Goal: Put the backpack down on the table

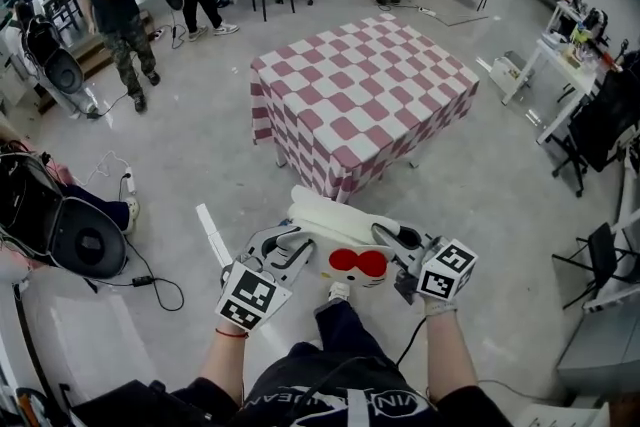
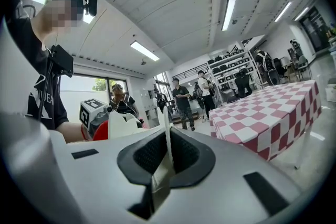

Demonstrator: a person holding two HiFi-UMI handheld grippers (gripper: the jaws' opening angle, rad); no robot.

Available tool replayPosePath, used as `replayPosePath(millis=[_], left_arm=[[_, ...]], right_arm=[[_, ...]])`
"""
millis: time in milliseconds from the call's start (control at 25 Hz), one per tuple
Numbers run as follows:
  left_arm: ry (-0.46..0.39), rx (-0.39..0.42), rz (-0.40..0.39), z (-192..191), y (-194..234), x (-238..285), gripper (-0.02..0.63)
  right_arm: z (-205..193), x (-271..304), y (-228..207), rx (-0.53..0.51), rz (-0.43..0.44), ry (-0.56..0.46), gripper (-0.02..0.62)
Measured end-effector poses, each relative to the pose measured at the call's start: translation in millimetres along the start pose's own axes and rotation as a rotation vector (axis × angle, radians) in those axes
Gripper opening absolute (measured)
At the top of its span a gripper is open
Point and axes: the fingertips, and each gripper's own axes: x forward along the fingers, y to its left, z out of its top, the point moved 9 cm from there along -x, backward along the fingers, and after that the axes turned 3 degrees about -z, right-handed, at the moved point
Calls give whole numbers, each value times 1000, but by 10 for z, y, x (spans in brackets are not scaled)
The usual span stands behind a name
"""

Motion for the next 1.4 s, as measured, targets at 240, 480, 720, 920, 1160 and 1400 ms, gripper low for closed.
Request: replayPosePath(millis=[240,480,720,920,1160,1400], left_arm=[[2,-16,13,53,310,323,114],[17,-15,28,201,625,661,104],[29,-15,51,311,950,1022,97],[40,-18,70,399,1174,1344,95],[43,-13,83,450,1387,1707,95],[37,-8,92,570,1524,1971,95]], right_arm=[[115,259,-414,-8,23,9,12],[324,506,-856,-9,56,20,11],[483,763,-1316,-7,83,19,11],[593,917,-1681,-10,84,21,11],[644,1060,-2101,-14,90,12,11],[763,1115,-2393,-19,93,-5,11]])
